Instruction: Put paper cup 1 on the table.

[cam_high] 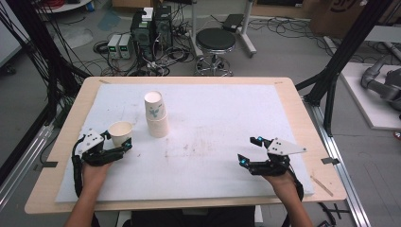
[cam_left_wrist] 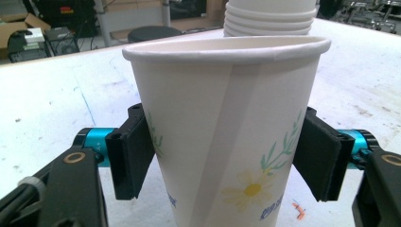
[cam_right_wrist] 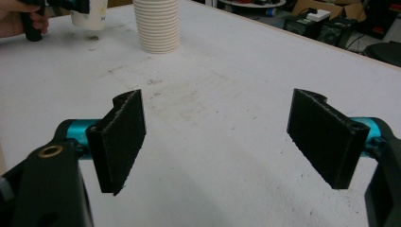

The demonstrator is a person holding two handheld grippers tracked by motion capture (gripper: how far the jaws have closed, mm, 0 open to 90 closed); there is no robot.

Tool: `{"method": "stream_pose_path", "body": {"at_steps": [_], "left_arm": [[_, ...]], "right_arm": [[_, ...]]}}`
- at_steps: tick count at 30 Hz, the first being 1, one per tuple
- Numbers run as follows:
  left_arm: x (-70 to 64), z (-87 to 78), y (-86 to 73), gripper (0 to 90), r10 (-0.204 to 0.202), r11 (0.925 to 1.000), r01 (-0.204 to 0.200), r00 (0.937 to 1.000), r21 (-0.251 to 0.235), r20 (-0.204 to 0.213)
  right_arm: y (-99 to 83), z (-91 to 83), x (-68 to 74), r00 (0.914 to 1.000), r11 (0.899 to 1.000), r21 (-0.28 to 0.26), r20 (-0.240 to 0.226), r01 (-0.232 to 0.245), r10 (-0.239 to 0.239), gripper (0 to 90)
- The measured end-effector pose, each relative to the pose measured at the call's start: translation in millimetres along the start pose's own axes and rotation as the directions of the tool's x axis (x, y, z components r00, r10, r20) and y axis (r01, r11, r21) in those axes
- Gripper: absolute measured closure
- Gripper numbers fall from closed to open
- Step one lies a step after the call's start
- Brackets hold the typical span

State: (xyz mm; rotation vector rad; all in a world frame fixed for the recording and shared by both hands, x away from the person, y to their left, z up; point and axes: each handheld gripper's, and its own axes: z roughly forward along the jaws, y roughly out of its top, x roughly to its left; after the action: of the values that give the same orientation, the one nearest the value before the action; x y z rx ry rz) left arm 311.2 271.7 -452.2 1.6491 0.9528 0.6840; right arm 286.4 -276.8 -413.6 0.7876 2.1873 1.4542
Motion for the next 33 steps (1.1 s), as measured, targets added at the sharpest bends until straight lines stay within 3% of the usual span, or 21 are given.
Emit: {"method": "stream_pose_path", "body": {"at_steps": [5, 9, 16, 20, 33], "left_arm": [[-1.9, 0.4, 0.9, 28.6, 0.020, 0.9983, -0.017, 0.9981, 0.056, -0.057], [-4.0, 3.7, 1.6, 28.6, 0.046, 0.9907, -0.033, 0.9946, 0.132, -0.093], [-7.3, 6.8, 1.9, 28.6, 0.066, 0.9821, -0.046, 0.9923, 0.183, -0.105], [-12.2, 8.3, 1.9, 29.2, 0.113, 0.9695, -0.089, 0.9886, 0.228, -0.099], [-10.0, -1.2, -0.3, 27.7, 0.056, 0.9780, -0.037, 0.9948, 0.205, -0.085]], "right_arm": [[0.0, -1.1, -0.1, 1.0000, 1.000, 0.000, -0.003, 0.001, -0.001, 20.9], [0.3, -1.5, 0.8, 1.0000, 1.000, 0.004, -0.007, -0.002, 0.002, 20.9], [0.2, -1.8, 0.2, 1.0000, 1.000, 0.002, -0.008, 0.002, -0.002, 20.9], [0.7, -2.1, 0.5, 1.0000, 1.000, 0.000, -0.008, 0.004, -0.004, 20.9], [1.7, -4.6, -0.2, 1.0000, 1.000, -0.006, -0.007, 0.002, -0.002, 20.9]]}}
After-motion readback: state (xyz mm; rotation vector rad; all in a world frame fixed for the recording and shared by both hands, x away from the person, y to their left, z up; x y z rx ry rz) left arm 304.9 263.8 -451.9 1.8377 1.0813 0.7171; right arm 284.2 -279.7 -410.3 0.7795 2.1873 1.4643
